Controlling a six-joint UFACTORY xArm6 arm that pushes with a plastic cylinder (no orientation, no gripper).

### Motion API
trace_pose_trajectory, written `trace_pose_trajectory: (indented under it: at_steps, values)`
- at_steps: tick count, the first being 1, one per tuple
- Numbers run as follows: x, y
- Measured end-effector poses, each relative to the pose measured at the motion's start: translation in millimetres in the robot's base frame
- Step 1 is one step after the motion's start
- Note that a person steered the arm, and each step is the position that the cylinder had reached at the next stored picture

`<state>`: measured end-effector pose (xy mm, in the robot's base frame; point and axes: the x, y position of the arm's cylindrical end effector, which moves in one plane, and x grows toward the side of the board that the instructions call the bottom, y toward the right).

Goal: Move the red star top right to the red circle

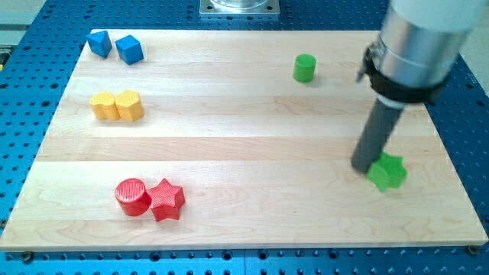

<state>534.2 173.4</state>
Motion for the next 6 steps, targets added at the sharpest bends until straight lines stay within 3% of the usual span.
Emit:
trace_pose_trajectory:
  at_steps: [1, 2, 3, 4, 5, 6]
  values:
    - [30, 5]
    - [42, -64]
    - [83, -159]
    - [82, -271]
    - [65, -298]
    - [38, -224]
